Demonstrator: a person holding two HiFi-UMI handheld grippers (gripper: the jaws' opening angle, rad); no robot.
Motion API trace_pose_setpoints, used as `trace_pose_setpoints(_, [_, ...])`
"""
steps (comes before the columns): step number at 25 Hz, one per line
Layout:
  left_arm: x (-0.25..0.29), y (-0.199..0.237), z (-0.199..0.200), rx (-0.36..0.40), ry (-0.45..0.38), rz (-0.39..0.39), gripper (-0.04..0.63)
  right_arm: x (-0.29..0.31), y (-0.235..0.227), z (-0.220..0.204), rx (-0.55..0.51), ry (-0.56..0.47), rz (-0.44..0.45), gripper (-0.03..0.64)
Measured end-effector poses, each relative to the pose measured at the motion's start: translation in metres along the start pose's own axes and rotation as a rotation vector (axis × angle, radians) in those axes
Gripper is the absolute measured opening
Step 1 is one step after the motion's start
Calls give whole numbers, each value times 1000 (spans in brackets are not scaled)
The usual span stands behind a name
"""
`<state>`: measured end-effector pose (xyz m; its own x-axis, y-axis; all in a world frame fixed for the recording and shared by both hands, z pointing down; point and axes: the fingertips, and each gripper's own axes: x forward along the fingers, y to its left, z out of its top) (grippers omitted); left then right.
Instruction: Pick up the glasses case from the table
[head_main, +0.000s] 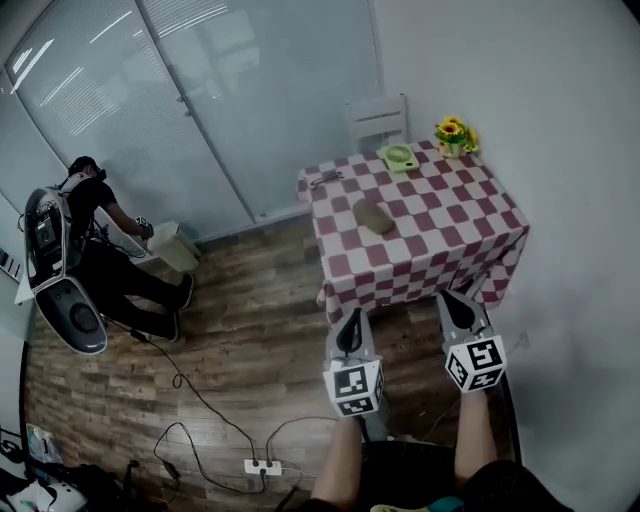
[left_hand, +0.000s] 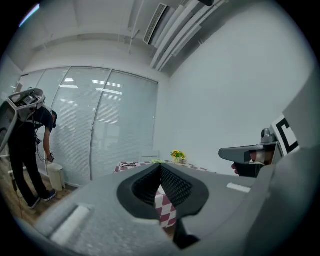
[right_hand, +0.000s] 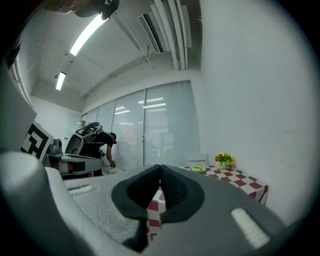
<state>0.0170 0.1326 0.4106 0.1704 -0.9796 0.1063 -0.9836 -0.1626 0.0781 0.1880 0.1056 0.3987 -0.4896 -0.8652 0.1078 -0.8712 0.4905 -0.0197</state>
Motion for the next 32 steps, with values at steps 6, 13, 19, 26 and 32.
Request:
trace_pose_setpoints(6, [55, 50, -36, -71, 92, 60, 11, 68, 4, -2, 24, 32, 63, 4])
trace_pose_setpoints(13, [131, 80, -55, -94, 145, 58, 11, 152, -14, -23, 54, 110, 76, 3])
trace_pose_setpoints(19, [193, 116, -58, -150, 156, 78, 11, 221, -24, -15, 22, 137, 91, 3])
trace_pose_setpoints(26, [245, 127, -48, -178, 149, 46, 11, 263, -42, -12, -4, 212, 71, 4])
trace_pose_setpoints(32, [281, 120, -48, -189, 156, 10, 11, 287, -62, -18, -13, 278, 70, 4])
